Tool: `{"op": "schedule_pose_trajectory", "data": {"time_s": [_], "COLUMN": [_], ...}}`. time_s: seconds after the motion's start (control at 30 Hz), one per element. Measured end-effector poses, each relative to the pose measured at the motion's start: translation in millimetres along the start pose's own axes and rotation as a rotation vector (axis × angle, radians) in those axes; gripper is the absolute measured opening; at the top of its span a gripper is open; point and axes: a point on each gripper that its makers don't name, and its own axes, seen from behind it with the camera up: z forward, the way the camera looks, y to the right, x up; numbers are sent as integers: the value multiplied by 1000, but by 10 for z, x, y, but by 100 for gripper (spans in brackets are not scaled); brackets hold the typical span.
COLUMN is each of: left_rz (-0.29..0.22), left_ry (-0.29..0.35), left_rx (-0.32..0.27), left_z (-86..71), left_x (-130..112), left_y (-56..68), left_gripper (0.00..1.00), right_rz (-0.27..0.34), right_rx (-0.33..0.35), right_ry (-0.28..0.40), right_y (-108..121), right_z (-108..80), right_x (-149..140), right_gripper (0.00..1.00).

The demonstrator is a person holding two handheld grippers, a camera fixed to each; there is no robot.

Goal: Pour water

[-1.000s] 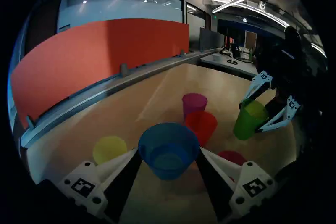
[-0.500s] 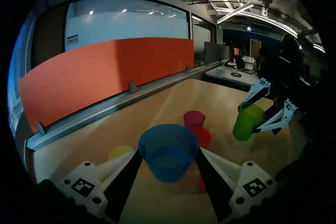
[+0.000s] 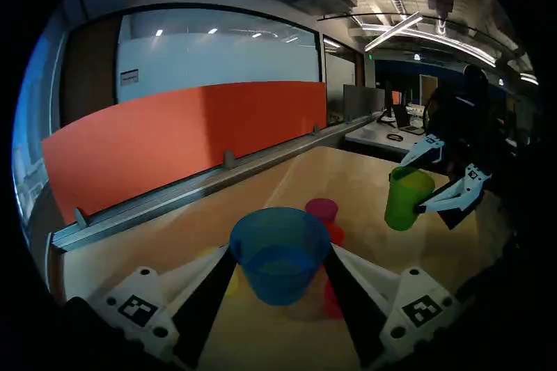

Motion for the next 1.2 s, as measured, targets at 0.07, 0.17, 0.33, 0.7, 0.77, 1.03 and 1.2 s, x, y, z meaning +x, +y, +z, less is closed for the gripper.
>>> {"op": "schedule_pose_trajectory", "data": {"time_s": [0.07,0.17,0.33,0.7,0.77,1.03,1.2], "left_rz": [-1,-1,-5,-4,-1,20,31], "left_ry": [7,21,43,90,100,135,164], "left_rx": [4,11,24,43,49,64,75], "left_z": [-43,-105,-202,-376,-394,-476,-522], "left_x": [17,49,105,227,245,323,396], "left_y": [0,-5,-19,-31,-30,-13,0], "left_gripper": [85,86,86,86,86,86,85], "right_rz": [-4,-9,-10,-8,-4,3,4], "right_rx": [-1,-2,-2,-3,1,15,21], "right_ry": [10,24,51,83,90,111,116], "right_y": [-10,-27,-47,-57,-70,-102,-107], "right_z": [9,17,21,28,38,84,114], "right_x": [41,102,205,328,348,431,451], "right_gripper": [93,93,93,93,93,93,93]}}
